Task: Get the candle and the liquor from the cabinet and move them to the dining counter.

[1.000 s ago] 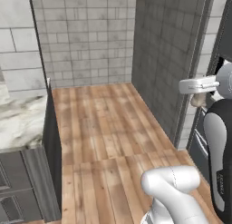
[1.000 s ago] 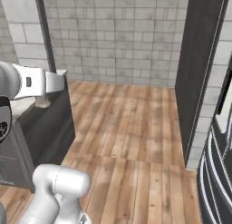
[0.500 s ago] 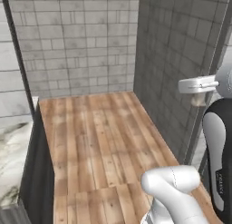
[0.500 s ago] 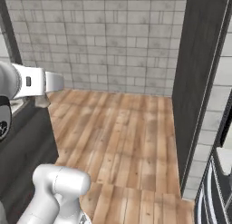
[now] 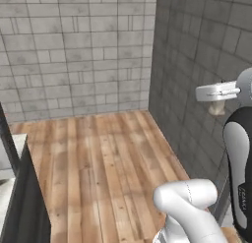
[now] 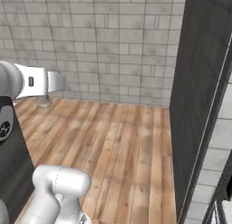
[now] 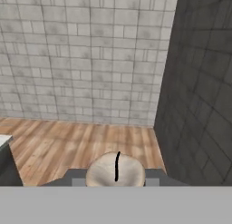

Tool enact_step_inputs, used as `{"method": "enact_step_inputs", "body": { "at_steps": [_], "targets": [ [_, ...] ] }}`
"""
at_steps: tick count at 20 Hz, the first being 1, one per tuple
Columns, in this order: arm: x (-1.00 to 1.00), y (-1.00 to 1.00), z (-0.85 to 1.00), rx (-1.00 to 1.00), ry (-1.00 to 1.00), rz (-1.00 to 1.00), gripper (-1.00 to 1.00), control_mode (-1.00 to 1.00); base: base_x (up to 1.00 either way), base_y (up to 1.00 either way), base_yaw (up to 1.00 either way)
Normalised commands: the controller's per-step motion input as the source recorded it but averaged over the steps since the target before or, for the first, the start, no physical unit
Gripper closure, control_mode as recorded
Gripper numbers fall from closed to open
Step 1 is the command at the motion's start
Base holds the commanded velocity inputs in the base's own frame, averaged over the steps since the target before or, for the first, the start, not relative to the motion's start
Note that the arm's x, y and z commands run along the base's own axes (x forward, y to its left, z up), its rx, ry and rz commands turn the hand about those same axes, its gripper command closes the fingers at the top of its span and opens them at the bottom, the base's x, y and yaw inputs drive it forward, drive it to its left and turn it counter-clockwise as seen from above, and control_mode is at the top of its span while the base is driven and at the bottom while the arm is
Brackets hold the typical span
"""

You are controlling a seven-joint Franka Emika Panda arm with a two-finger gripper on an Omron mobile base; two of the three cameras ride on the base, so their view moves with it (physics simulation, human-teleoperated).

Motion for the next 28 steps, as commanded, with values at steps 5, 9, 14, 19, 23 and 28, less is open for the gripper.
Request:
{"method": "enact_step_inputs", "body": {
  "at_steps": [5,9,14,19,23,28],
  "targets": [
    [0.00,0.00,0.00,0.00,0.00,0.00,1.00,1.00,1.00,0.25,0.12],
    [0.00,0.00,0.00,0.00,0.00,0.00,1.00,1.00,1.00,0.38,0.32],
    [0.00,0.00,0.00,0.00,0.00,0.00,1.00,1.00,0.94,0.05,0.60],
    [0.00,0.00,0.00,0.00,0.00,0.00,1.00,1.00,0.59,-0.04,0.81],
    [0.00,0.00,0.00,0.00,0.00,0.00,1.00,1.00,0.44,-0.51,0.69],
    [0.00,0.00,0.00,0.00,0.00,0.00,1.00,1.00,0.44,-0.62,0.65]
  ]
}}
